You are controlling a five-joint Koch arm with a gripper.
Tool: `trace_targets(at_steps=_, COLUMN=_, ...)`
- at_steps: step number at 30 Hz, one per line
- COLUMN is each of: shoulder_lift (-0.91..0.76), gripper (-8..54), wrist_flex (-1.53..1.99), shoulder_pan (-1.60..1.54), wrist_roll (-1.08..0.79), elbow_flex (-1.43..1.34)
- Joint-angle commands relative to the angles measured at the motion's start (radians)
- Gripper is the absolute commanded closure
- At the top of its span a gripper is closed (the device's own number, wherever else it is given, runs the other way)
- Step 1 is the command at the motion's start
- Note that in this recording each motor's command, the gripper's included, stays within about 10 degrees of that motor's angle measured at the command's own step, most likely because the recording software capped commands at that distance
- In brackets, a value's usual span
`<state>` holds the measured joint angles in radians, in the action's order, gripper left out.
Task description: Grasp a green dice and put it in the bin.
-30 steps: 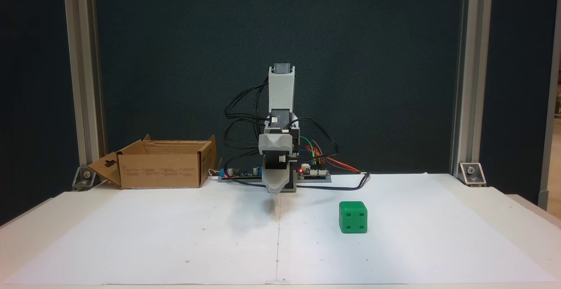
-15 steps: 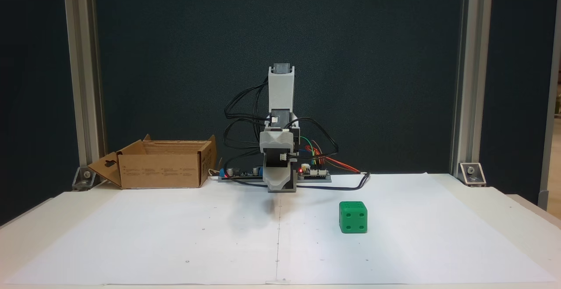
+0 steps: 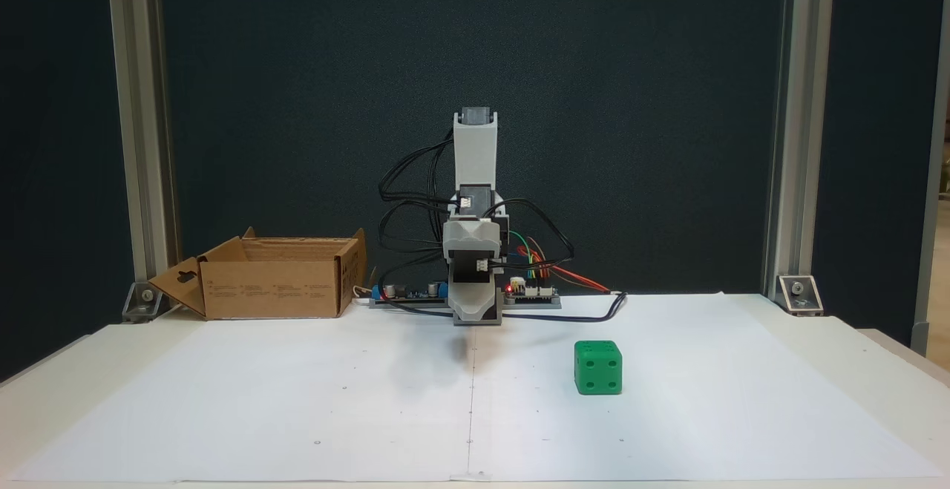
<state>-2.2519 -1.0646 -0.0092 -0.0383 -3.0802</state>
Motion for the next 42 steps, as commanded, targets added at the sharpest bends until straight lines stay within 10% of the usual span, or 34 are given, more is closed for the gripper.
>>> trace_targets(at_steps=1, shoulder_lift=-0.115, gripper=0.7, wrist_flex=-0.083, shoulder_pan=0.000, wrist_roll=-0.038, elbow_flex=-0.048)
trace_targets(at_steps=23, shoulder_lift=-0.043, gripper=3.7, wrist_flex=0.954, shoulder_pan=-0.014, wrist_roll=0.011, elbow_flex=0.637)
trace_targets(at_steps=42, shoulder_lift=0.377, gripper=4.0, wrist_flex=2.128, shoulder_pan=-0.330, wrist_roll=0.512, elbow_flex=1.407)
